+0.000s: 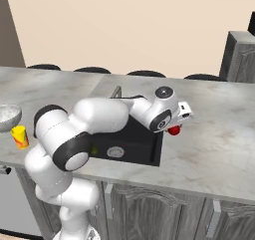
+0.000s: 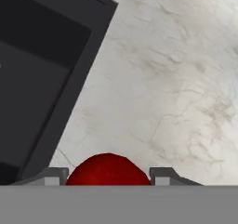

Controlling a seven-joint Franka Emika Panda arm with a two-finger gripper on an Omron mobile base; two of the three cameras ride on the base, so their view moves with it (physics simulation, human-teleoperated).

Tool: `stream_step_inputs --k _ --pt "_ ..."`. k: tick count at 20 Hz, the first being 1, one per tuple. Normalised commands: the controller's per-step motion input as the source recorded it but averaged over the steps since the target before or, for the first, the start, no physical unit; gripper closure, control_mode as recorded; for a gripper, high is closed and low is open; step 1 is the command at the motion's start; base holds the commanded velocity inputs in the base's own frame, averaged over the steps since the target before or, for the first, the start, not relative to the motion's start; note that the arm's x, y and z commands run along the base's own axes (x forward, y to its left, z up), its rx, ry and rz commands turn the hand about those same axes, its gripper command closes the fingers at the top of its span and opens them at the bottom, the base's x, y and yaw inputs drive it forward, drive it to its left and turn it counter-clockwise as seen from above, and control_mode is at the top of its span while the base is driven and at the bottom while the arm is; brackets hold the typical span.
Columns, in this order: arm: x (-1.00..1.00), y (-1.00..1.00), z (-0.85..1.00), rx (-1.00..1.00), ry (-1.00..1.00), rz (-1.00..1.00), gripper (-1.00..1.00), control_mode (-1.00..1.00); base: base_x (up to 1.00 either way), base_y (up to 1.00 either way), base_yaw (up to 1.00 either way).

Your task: Remove the lime and apple from the sink. Then move the bowl and cup from the counter to the sink for washing.

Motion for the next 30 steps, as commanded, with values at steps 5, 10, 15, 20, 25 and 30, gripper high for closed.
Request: stream_step_inputs --k 5,10,15,20,25,30 --pt "0.00 -0.16 -0.28 0.00 -0.05 0.00 1.00 -1.00 0.00 0.00 0.00" --pt "0.03 -0.17 -0.24 0.00 -0.05 0.00 1.00 -1.00 0.00 0.00 0.00" --pt "0.09 -0.14 -0.22 0.00 0.00 0.00 1.00 -1.00 0.00 0.00 0.00" --pt "0.07 -0.10 -0.23 0.00 0.00 0.00 1.00 -1.00 0.00 0.00 0.00" --pt "0.08 -0.12 -0.20 0.00 0.00 0.00 1.00 -1.00 0.00 0.00 0.00" --pt "0.07 -0.13 -0.21 0.00 0.01 0.00 1.00 -1.00 0.00 0.00 0.00"
